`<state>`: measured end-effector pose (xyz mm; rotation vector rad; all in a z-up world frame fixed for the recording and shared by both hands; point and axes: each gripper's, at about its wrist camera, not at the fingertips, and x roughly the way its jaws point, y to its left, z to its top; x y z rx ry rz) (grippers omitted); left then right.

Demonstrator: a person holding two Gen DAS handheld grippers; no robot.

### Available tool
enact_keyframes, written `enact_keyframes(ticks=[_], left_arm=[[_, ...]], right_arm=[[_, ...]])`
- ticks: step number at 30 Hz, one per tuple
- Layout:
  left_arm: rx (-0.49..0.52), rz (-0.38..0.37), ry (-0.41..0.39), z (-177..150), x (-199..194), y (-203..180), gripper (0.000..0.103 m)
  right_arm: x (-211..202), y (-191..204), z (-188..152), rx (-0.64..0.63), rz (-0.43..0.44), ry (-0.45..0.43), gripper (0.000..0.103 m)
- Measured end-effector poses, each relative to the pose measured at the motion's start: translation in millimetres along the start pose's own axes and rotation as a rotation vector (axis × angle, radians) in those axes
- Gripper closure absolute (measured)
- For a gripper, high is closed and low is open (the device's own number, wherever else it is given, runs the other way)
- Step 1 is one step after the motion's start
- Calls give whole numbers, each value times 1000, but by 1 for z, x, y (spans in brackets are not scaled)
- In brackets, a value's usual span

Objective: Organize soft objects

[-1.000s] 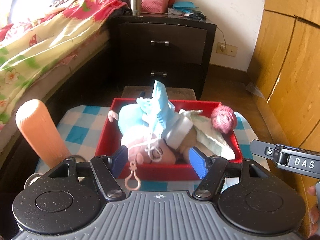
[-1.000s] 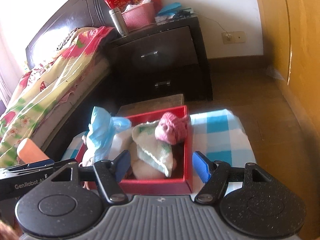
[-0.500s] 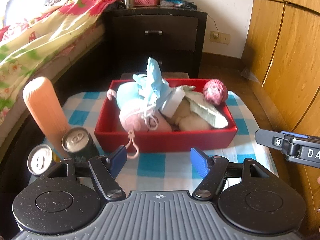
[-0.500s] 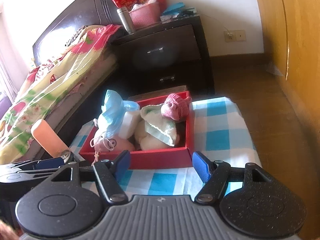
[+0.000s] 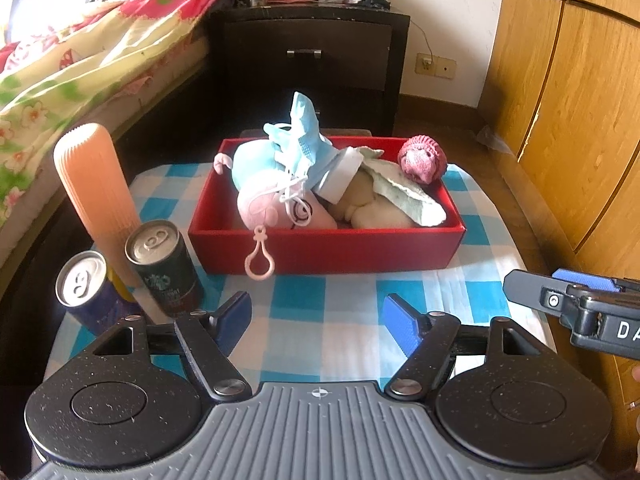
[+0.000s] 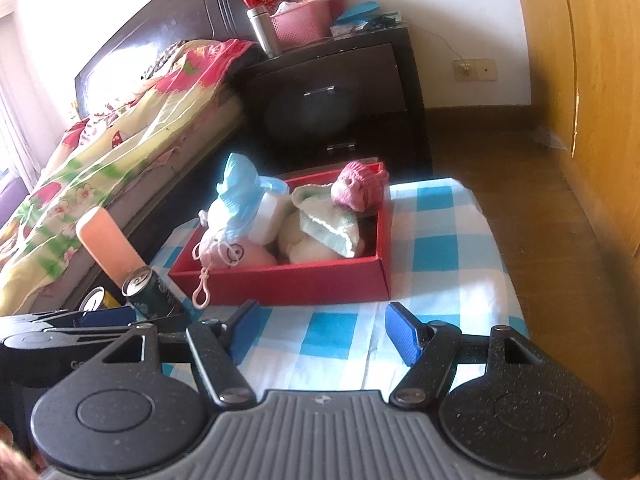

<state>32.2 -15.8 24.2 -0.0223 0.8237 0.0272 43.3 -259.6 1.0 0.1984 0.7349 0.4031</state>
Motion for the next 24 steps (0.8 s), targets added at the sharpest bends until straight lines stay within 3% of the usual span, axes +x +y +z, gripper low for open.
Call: enact_keyframes(ticks=[24], left_arm=[[-9,-17,19,-13,-4,-2,27]], right_arm=[[-9,8,-18,-40,6,11,55]])
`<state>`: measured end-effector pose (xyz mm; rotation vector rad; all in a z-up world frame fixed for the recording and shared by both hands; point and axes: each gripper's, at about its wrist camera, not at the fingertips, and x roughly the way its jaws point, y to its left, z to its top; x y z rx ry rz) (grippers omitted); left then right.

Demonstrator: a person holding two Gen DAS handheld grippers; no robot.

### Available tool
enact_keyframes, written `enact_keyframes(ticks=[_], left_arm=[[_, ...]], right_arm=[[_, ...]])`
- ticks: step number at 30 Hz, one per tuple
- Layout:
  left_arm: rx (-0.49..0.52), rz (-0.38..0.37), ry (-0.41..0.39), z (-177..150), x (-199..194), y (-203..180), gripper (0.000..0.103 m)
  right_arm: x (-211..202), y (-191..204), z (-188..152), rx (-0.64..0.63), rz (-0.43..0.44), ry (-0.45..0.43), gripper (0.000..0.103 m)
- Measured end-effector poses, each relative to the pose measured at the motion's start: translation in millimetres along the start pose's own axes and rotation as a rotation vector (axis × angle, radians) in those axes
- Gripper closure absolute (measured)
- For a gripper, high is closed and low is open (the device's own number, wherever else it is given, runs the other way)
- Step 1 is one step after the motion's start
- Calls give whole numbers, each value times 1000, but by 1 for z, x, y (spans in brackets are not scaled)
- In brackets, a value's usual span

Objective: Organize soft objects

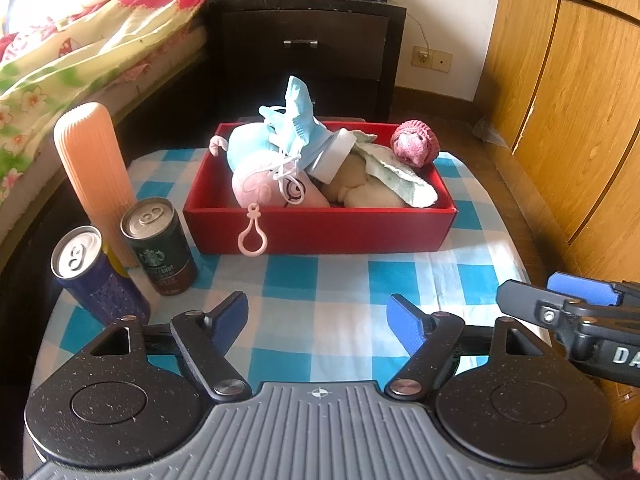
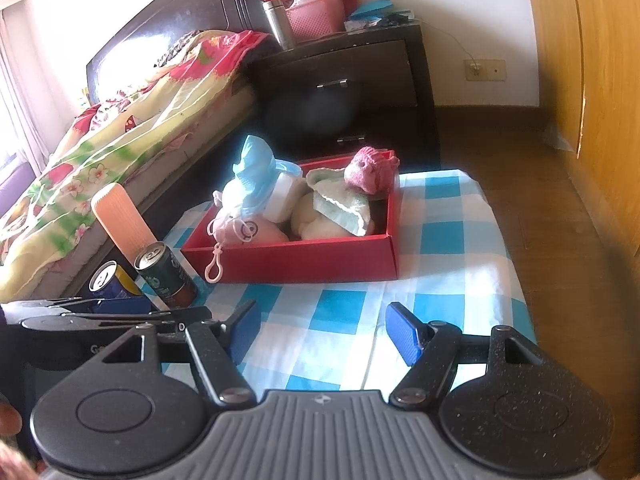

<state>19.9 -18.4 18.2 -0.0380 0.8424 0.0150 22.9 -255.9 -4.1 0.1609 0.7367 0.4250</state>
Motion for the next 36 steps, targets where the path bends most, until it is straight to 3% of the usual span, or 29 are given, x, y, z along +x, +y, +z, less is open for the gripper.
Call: enact_keyframes(ticks=[25,36], left_arm=[[-34,-33,5,-2,1,-6,25],[-35,-5,-10,-3,-1,-8,26]], right_arm=[[6,2,-3,5,-80,-48,55],[7,3,-4,-7,-92,-47,55]])
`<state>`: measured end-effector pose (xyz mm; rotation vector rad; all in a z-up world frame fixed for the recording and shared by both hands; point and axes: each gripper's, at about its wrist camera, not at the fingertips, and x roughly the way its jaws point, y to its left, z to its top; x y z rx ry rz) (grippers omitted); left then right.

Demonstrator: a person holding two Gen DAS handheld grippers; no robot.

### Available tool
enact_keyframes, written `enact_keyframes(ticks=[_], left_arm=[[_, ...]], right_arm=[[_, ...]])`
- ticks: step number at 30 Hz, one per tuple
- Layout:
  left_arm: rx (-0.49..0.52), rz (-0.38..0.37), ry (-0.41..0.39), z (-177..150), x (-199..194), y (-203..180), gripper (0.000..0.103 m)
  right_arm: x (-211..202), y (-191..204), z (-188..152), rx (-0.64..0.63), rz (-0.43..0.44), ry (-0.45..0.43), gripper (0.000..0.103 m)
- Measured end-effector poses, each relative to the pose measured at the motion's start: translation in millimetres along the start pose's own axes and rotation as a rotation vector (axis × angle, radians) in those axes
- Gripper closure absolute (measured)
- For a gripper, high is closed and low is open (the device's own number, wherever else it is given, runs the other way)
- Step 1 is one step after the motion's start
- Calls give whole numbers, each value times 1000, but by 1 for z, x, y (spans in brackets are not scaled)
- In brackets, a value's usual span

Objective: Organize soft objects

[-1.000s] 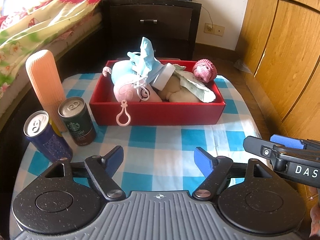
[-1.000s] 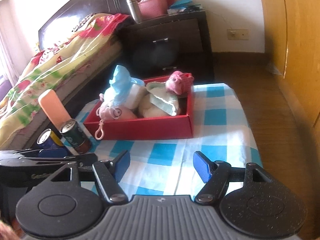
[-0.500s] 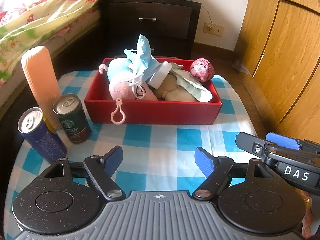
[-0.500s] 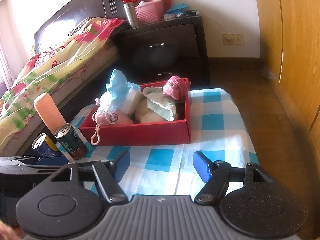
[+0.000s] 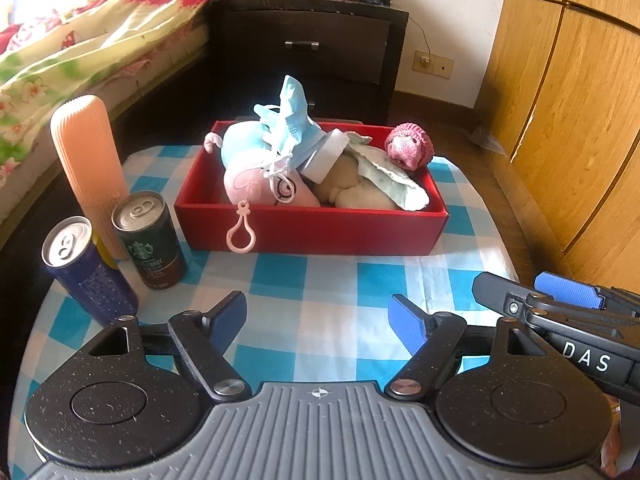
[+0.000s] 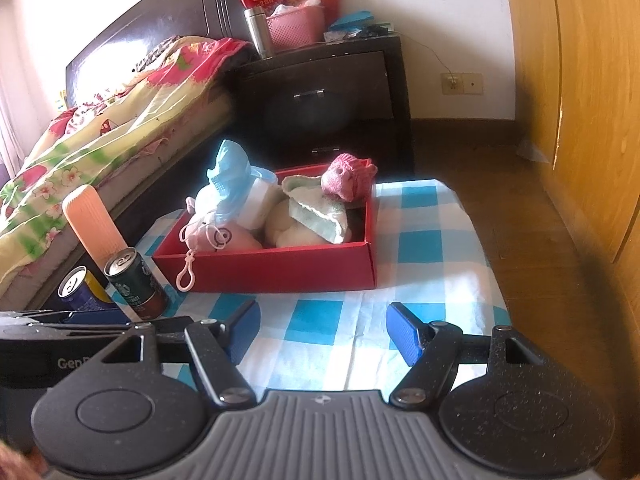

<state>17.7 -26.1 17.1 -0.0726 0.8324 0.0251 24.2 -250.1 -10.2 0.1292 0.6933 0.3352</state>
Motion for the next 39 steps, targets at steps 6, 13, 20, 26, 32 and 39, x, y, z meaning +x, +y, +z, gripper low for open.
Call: enact_keyframes(ticks=[6,13,20,26,32,39], left_arm=[[1,1,-1,0,0,0,27],[1,1,0,-1,0,0,27],[1,1,0,-1,1,0,27],[1,1,0,-1,1,0,27],[1,1,0,-1,1,0,27],[1,1,2,-1,1,0,26]], right_arm=[[0,0,0,3,3,2,55],[0,-1,0,6,5,3,55],[0,-1,0,5,4,3,55],[0,-1,0,4,4,2,55],[0,-1,0,5,4,2,55],[1,-2,-2,5,2,2,55]])
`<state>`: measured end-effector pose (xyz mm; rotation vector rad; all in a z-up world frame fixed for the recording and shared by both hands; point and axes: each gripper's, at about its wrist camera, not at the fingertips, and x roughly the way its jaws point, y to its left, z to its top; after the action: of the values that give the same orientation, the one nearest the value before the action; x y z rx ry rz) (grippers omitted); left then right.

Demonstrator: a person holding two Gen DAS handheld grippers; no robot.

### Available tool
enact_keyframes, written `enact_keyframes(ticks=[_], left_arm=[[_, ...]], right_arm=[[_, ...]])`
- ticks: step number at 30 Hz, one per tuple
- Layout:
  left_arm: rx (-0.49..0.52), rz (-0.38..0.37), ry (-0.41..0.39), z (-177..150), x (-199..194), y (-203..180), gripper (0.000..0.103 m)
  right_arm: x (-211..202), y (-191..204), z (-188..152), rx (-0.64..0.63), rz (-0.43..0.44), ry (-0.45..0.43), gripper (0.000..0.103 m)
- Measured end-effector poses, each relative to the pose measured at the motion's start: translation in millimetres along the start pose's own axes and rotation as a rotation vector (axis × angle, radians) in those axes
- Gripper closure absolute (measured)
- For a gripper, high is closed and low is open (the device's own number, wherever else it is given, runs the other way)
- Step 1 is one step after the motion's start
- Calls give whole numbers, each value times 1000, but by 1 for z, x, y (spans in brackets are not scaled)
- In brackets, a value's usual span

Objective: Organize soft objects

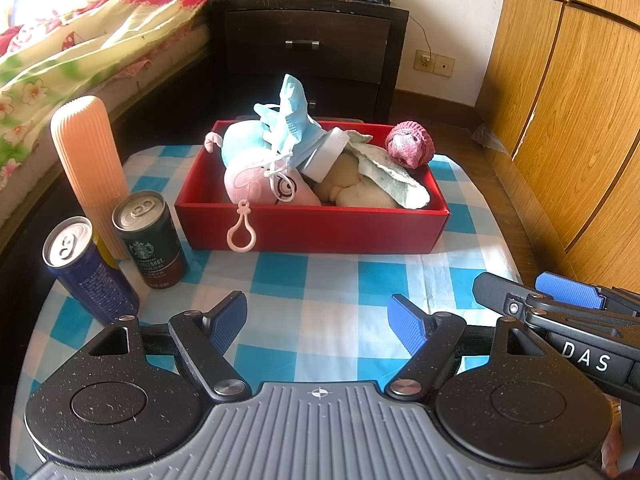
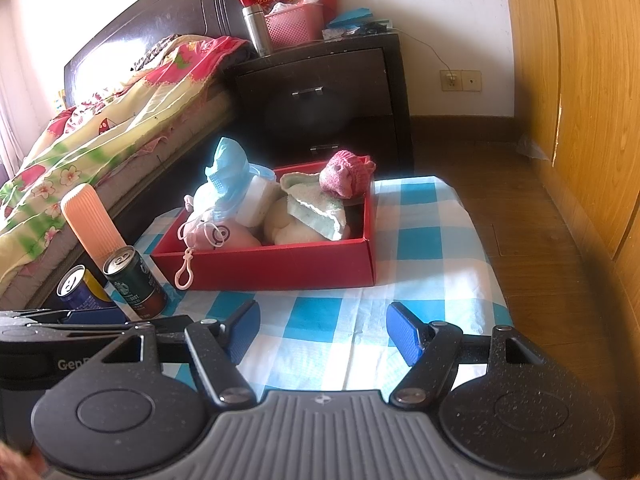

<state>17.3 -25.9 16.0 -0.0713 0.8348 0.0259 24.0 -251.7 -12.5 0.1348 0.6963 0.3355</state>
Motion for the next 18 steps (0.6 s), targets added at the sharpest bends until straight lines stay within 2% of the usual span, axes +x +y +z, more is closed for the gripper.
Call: enact_keyframes(ticks=[18], left_arm=[[-35,-13,8,-2,4,4,23]], right_arm=[[0,0,1,-4,5,0,55]])
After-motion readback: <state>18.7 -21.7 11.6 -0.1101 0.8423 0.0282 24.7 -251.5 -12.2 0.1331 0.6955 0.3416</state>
